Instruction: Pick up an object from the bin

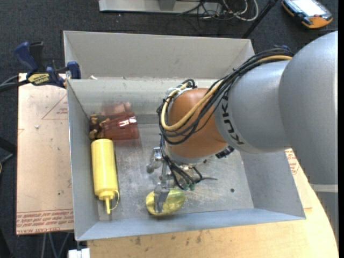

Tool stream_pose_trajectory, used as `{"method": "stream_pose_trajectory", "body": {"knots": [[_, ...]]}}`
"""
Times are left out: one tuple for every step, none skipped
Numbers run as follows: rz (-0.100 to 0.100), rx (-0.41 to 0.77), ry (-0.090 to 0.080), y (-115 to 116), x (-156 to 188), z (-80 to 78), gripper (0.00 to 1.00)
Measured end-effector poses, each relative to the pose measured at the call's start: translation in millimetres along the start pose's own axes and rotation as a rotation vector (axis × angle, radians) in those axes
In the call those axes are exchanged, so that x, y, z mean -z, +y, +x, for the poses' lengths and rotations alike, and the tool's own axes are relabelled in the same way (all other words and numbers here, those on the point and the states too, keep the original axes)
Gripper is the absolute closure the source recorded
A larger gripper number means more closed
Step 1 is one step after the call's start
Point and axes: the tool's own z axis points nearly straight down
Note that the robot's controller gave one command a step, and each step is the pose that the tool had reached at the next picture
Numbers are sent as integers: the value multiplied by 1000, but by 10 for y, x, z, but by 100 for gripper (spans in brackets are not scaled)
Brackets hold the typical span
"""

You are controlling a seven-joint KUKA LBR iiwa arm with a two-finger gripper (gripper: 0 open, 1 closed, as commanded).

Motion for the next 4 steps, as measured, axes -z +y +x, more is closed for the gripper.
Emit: {"method": "stream_pose_trajectory", "body": {"knots": [[-2,8,20,-121,-54,40,100],[-3,8,20,-121,-54,40,100],[3,-5,3,-37,131,191,100],[3,4,2,-14,420,357,100]]}}
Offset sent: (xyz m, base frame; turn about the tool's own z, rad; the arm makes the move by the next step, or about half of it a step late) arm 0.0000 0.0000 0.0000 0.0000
